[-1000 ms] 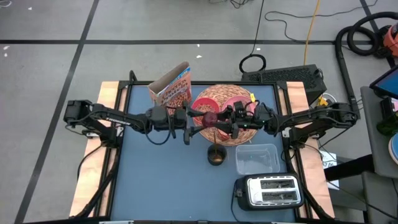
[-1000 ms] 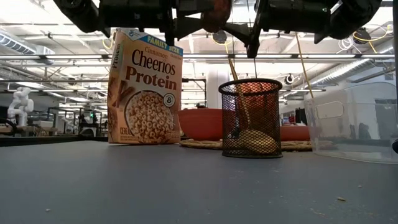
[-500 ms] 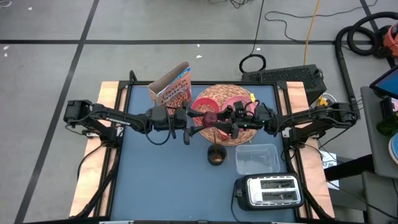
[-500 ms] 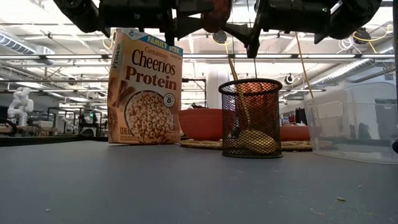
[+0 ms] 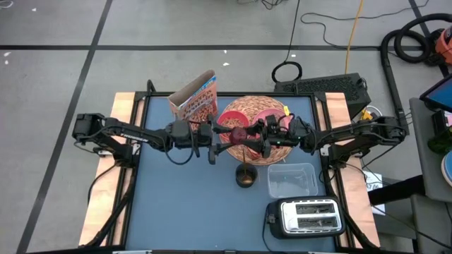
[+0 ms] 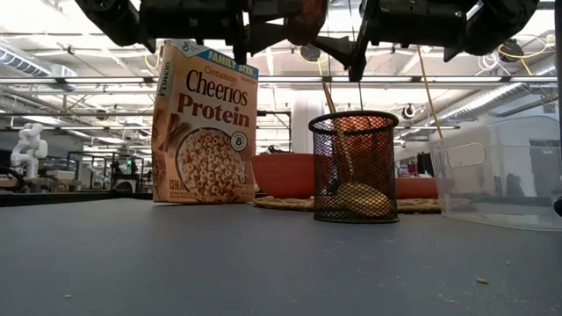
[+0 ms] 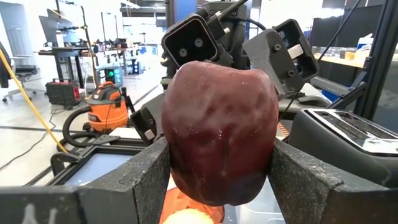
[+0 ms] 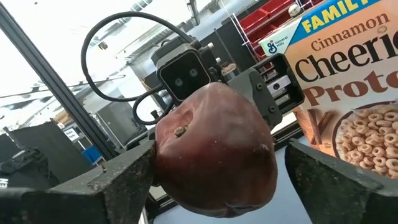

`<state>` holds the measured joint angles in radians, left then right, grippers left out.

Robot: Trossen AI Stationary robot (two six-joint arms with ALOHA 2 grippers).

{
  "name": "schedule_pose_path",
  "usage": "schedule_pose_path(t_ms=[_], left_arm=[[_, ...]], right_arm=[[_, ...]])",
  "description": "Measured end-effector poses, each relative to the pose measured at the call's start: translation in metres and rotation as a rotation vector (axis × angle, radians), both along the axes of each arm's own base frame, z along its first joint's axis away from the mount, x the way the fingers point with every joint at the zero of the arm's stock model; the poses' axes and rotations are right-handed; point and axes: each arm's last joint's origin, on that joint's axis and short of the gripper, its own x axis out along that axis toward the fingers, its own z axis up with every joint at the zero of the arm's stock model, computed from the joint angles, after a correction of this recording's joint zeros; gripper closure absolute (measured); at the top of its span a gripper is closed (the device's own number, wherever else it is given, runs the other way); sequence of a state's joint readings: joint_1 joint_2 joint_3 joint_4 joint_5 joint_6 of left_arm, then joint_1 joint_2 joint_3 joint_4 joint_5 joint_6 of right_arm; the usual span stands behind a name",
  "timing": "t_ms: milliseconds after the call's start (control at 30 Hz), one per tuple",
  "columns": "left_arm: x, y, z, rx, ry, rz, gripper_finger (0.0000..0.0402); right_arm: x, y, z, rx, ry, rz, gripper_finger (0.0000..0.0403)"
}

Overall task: Arrange a breakfast setting
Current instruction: Put the red apple on the top center of the brown woven mat

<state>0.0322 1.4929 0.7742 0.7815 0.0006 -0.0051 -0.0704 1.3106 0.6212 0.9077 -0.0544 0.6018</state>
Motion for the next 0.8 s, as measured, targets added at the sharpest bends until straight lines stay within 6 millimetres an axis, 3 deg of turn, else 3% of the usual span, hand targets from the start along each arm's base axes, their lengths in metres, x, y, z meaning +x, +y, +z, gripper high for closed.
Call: schedule_pose_path(t_ms=[367, 567, 800], left_arm=[[0.0, 0.0, 0.0, -0.002, 0.0, 0.001, 0.016], [0.0, 0.0, 0.0, -0.006, 0.0, 0.0, 0.016], [0.0, 0.0, 0.0, -0.026, 0.002, -0.002, 0.016]], right_arm=[[0.0, 0.0, 0.0, -0.023, 0.001, -0.003, 0.0007], [0.0, 0.0, 0.0, -0.016, 0.0, 0.0, 0.0008], [-0.01, 0.0, 0.012, -0.368, -0.009, -0.053, 0.0009]])
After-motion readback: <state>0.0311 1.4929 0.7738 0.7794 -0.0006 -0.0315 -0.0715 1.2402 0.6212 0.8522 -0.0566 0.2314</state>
